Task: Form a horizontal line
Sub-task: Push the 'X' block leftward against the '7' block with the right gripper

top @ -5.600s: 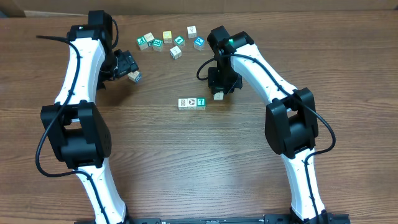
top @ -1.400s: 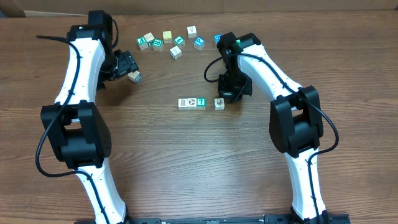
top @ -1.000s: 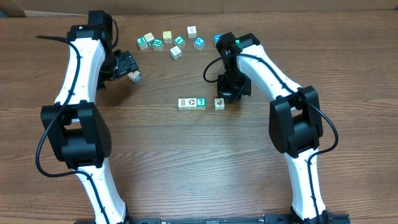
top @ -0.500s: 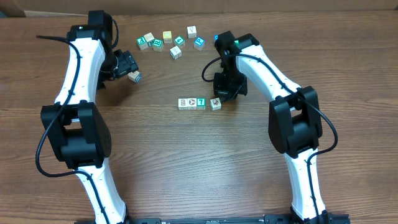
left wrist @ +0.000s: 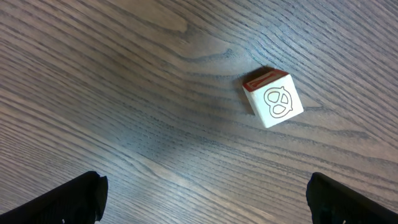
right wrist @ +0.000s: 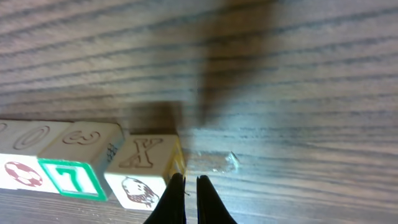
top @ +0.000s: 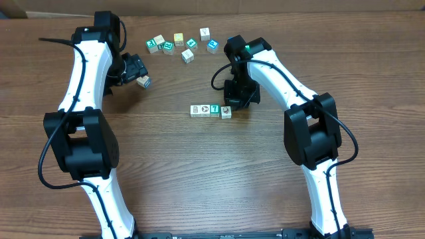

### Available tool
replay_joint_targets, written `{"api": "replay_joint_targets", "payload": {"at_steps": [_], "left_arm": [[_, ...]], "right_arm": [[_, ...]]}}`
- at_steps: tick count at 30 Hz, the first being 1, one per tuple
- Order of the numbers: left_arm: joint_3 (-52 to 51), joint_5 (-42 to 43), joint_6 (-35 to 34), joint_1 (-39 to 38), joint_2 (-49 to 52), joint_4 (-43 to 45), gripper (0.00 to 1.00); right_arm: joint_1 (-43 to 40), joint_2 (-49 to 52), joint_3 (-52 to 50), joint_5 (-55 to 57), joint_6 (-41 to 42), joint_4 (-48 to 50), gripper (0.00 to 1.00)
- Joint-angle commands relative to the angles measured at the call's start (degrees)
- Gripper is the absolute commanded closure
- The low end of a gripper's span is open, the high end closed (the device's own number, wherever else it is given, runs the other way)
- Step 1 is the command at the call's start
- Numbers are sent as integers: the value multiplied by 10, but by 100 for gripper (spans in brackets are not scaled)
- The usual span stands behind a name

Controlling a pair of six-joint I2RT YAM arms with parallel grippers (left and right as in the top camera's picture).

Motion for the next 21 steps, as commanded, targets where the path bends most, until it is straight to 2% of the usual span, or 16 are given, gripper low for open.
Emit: {"api": "replay_joint_targets", "payload": {"at_steps": [1,21], "left_arm": [[9,-3,5,-5,5,1,0],[9,-3,5,-5,5,1,0]], "right_arm": [[0,-14,-2,17,4,-10,96],[12,-14,-2,8,19,-22,96]]}}
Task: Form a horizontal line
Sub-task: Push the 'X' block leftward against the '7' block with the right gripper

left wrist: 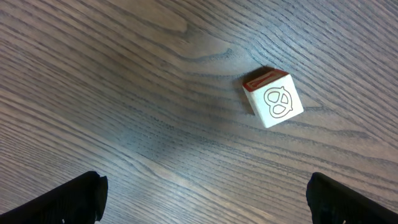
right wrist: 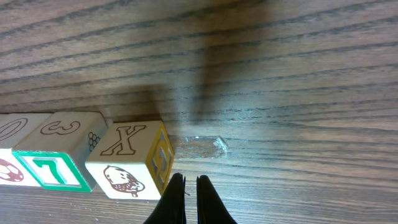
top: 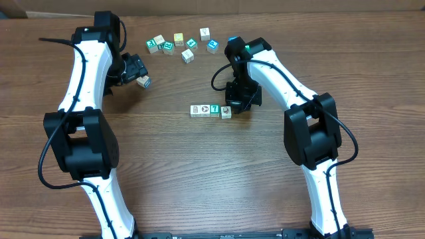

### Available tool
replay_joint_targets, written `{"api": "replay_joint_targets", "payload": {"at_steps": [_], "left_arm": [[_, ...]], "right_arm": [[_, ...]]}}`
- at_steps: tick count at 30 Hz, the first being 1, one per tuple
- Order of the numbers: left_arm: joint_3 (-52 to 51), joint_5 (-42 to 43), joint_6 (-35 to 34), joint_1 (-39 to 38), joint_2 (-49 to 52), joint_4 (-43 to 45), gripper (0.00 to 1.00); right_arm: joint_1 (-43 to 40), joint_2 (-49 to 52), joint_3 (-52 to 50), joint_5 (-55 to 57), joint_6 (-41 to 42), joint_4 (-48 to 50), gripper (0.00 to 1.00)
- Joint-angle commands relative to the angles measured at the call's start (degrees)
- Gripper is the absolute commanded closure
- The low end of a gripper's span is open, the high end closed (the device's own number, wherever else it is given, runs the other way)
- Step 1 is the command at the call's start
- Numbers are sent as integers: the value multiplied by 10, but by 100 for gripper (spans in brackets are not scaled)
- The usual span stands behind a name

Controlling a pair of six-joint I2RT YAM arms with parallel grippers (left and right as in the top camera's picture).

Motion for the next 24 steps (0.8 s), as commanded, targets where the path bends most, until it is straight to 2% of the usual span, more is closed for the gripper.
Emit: {"api": "replay_joint_targets", "payload": {"at_steps": [1,24], "left_arm": [[9,-3,5,-5,5,1,0],[9,-3,5,-5,5,1,0]], "right_arm": [[11,-14,-2,3,4,0,96],[14,-14,-2,3,4,18,96]]}}
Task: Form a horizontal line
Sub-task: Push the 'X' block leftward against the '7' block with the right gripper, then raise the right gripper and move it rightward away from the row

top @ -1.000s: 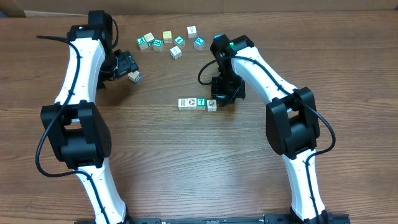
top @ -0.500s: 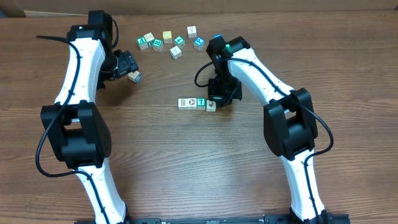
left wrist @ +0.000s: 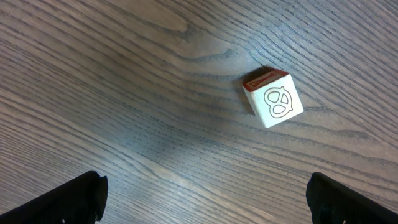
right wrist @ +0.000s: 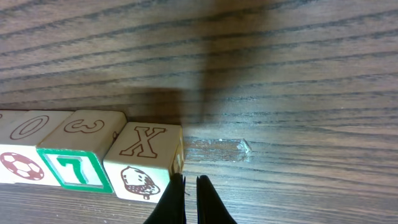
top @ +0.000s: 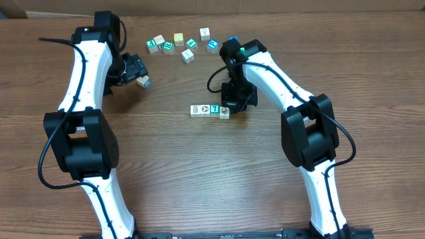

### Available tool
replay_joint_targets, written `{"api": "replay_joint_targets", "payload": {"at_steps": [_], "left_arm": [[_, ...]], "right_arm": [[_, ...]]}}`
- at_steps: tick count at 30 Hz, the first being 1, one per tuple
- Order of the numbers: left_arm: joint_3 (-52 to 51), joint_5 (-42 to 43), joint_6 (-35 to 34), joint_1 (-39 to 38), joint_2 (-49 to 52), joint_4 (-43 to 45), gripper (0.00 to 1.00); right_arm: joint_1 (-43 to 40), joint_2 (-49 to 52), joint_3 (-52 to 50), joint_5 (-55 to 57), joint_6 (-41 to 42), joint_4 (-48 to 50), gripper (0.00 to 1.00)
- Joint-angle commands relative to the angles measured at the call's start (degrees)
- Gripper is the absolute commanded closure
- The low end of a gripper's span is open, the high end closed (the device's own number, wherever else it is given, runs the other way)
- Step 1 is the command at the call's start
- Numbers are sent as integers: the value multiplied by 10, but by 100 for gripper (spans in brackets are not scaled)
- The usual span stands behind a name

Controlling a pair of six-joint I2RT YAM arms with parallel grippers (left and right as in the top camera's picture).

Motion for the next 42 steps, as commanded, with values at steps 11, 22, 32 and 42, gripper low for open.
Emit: {"api": "replay_joint_targets", "payload": {"at_steps": [11,22,32,42], "left_arm": [[9,-3,5,-5,5,1,0],[9,-3,5,-5,5,1,0],[9,-3,5,-5,6,1,0],[9,-3,5,-5,5,1,0]], "right_arm": [[-11,-15,-2,52,0,-38,96],[-25,-114,-2,57,-28,-65,96],[-25,-184,-2,57,-30,-72,96],[-24,-200,-2,72,-32,-85,96]]}}
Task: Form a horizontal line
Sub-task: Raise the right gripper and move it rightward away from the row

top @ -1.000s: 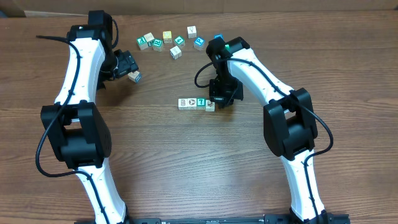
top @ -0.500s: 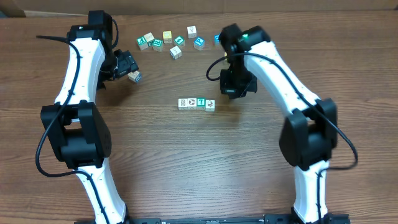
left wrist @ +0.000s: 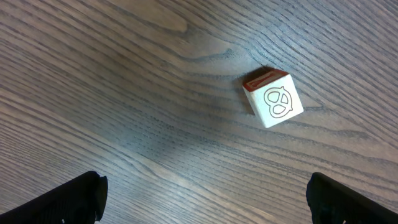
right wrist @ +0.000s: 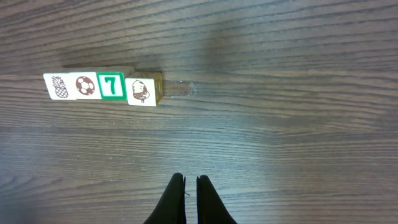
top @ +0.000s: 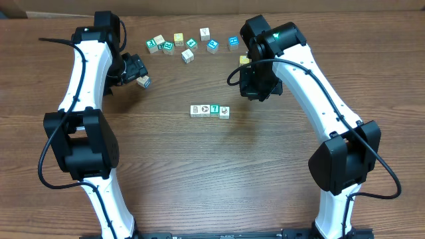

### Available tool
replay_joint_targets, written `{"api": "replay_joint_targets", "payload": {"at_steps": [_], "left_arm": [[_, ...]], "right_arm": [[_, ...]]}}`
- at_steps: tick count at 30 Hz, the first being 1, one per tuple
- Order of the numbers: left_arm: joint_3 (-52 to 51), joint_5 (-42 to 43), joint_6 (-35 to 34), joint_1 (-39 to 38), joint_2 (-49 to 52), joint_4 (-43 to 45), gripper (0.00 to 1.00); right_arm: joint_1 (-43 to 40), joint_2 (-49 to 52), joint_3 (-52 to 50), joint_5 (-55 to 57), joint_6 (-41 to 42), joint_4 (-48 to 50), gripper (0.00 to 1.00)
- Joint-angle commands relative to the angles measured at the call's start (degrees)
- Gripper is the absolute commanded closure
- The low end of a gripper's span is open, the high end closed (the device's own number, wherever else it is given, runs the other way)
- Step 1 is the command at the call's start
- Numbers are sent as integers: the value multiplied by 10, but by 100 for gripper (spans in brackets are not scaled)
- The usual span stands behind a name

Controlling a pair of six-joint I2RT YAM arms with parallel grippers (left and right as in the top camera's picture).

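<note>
Four wooden picture blocks form a row at mid-table: pineapple, ball, green 7 and a bird block at the right end, set slightly out of line. My right gripper is shut on nothing and hangs high above the wood, behind and to the right of the row. My left gripper is open over bare wood, with a red-topped pretzel block lying loose ahead of it.
Several loose blocks are scattered along the table's back, with one more yellowish block beside the right arm. The left arm stretches up the table's left side.
My right gripper was low at the right end of the bird block; now it is raised and set back, with the whole row seen from above. The left gripper has not moved.
My shut right gripper stayed low against the right end of the last block through all three earlier moments, with the block's angle and position shifting a little. Now that gripper is high and clear of the four-block row. The left gripper stayed open over the pretzel block.
</note>
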Motion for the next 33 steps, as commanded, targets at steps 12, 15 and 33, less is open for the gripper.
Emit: {"api": "replay_joint_targets", "payload": {"at_steps": [12,15,33], "left_arm": [[9,-3,5,-5,5,1,1],[9,-3,5,-5,5,1,0],[9,-3,5,-5,6,1,0]], "right_arm": [[25,-26,2,11,-2,-3,96],[30,-26,2,11,-2,-1,96],[10,-33,2,63,20,-23,96]]}}
